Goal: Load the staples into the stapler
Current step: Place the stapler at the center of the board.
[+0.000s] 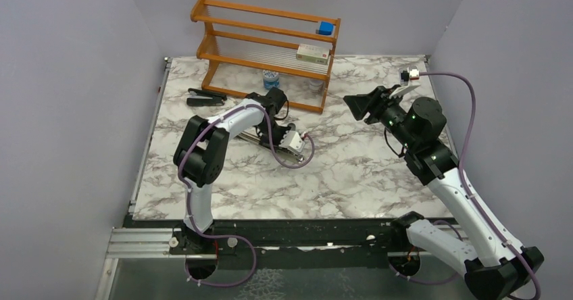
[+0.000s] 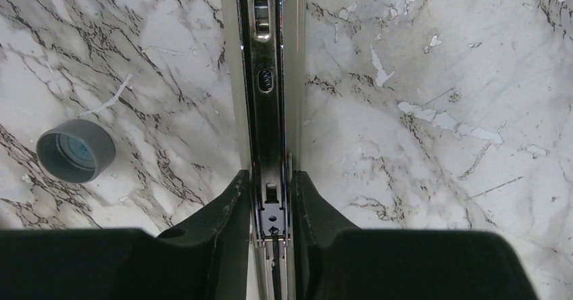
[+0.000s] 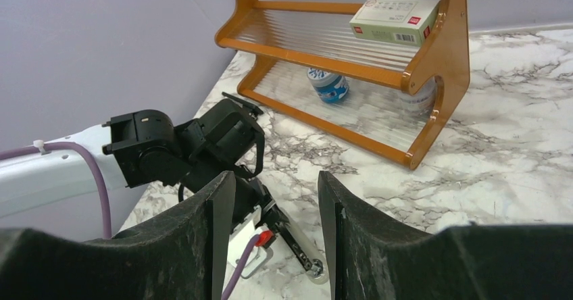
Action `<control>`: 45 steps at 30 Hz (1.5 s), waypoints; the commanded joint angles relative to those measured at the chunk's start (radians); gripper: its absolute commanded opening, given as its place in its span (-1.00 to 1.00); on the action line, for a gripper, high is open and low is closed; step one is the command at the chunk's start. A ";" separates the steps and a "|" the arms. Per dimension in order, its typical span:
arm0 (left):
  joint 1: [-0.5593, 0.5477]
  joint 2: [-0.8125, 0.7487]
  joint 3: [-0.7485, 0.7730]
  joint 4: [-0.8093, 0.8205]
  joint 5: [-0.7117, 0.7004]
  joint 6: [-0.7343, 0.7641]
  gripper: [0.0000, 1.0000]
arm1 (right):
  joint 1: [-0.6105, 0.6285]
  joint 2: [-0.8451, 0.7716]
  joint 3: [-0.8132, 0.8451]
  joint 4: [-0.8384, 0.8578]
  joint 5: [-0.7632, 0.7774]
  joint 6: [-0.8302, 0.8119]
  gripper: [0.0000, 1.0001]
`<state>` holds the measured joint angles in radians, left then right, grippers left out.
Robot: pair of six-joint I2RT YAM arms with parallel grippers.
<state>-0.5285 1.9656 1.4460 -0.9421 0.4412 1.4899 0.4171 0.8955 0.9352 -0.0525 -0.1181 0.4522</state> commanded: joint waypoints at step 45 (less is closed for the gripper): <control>0.795 -0.191 -0.249 0.962 -0.616 -2.244 0.92 | 0.002 0.045 -0.089 0.025 -0.072 0.037 0.04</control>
<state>0.2710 1.7065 1.1019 0.0937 -0.1181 -0.4995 0.4171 0.9649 0.8600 -0.0467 -0.1738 0.4782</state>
